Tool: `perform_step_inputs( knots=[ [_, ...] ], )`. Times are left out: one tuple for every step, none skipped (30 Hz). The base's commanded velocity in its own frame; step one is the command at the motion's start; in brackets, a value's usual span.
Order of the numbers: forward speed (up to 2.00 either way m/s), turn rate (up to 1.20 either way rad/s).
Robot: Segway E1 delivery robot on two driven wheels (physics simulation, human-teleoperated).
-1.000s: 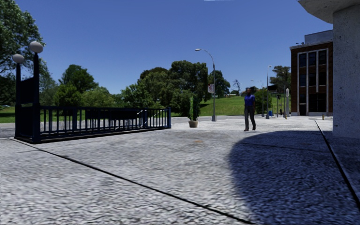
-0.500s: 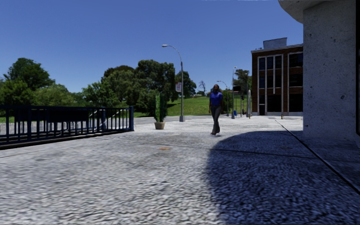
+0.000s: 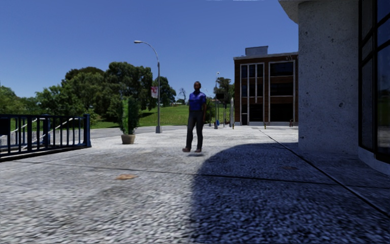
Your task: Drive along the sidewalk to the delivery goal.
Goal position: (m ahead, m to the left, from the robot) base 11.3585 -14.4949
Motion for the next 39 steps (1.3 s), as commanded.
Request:
perform_step_inputs(
  knots=[
    [2.00, -0.56],
    [2.00, -0.57],
    [2.00, -0.57],
    [2.00, -0.57],
    [2.00, -0.57],
    [2.00, -0.57],
    [2.00, -0.57],
    [2.00, -0.57],
    [2.00, -0.57],
    [2.00, -0.57],
    [2.00, -0.57],
    [2.00, -0.57],
    [2.00, -0.57],
    [2.00, -0.49],
    [2.00, 0.00],
    [2.00, 0.00],
    [2.00, 0.00],
    [2.00, 0.00],
    [2.00, 0.00],
    [2.00, 0.00],
    [2.00, 0.00],
    [2.00, 0.00],
    [2.00, 0.00],
    [2.00, 0.00],
    [2.00, 0.00],
    [2.00, 0.00],
    [2.00, 0.00],
    [2.00, 0.00],
    [2.00, 0.00],
    [2.00, 0.00],
    [2.00, 0.00],
    [2.00, 0.00],
    [2.00, 0.00],
    [2.00, 0.00],
    [2.00, 0.00],
    [2.00, 0.00],
    [2.00, 0.00],
    [2.00, 0.00],
    [2.00, 0.00]
  ],
)
